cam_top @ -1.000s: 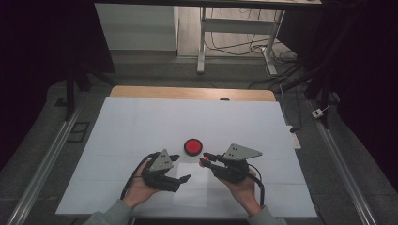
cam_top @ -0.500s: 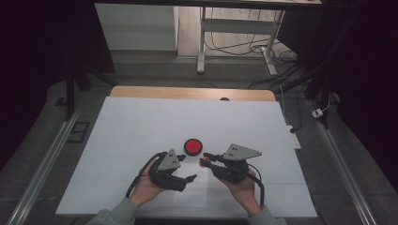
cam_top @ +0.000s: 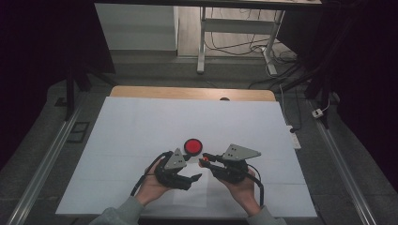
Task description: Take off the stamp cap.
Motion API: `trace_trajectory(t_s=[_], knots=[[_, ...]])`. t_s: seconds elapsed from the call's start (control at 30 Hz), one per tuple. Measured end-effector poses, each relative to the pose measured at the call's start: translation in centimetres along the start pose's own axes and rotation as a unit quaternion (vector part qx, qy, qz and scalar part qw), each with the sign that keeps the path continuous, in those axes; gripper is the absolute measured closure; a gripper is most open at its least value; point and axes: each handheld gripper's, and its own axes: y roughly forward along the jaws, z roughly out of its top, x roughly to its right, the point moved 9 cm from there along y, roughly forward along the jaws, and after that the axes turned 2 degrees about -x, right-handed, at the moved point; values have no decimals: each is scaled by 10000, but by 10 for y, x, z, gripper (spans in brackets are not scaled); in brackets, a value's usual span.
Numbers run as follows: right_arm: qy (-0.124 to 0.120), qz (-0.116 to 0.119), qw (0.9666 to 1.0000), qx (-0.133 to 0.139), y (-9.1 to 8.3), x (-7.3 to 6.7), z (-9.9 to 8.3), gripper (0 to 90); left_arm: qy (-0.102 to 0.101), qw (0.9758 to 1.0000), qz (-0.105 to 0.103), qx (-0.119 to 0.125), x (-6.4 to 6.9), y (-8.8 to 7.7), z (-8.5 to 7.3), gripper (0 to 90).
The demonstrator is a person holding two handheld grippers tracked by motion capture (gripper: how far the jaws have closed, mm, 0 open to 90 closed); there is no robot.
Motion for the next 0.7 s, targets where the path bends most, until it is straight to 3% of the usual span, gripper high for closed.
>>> trace_trajectory(t_s=[0.7], knots=[[15,-8,10000,27,0,1,0,720,59,10000,-37,56,3,6,6,305]])
